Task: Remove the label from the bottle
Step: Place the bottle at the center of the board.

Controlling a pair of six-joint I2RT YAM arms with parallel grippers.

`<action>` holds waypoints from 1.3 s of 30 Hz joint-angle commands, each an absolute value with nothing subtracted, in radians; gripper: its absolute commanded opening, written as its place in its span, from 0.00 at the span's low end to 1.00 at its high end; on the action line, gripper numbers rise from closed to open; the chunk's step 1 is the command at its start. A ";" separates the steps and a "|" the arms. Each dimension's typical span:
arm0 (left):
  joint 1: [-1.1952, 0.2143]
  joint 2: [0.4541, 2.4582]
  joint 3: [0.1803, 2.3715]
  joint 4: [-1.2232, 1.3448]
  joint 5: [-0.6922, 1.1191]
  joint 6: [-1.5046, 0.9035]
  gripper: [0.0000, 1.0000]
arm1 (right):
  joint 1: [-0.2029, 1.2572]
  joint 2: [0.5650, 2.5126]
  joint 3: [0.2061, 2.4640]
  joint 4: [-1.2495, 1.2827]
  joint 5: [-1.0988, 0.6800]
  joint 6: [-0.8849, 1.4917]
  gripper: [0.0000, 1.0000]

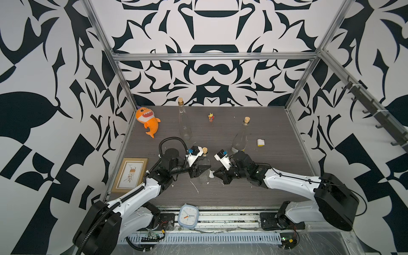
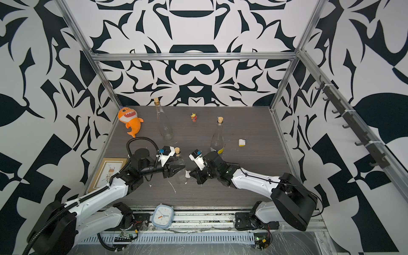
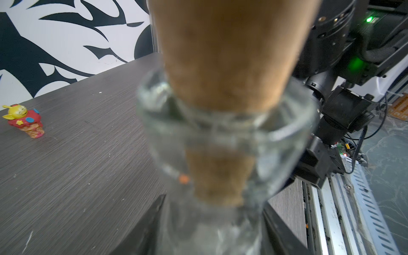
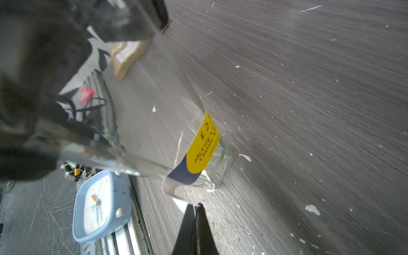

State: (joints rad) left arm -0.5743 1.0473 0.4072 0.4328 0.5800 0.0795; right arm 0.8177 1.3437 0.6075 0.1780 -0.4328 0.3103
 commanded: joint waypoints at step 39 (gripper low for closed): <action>-0.594 0.827 0.903 -0.377 0.123 -0.318 0.99 | 0.813 1.298 0.583 0.182 -0.428 0.299 0.00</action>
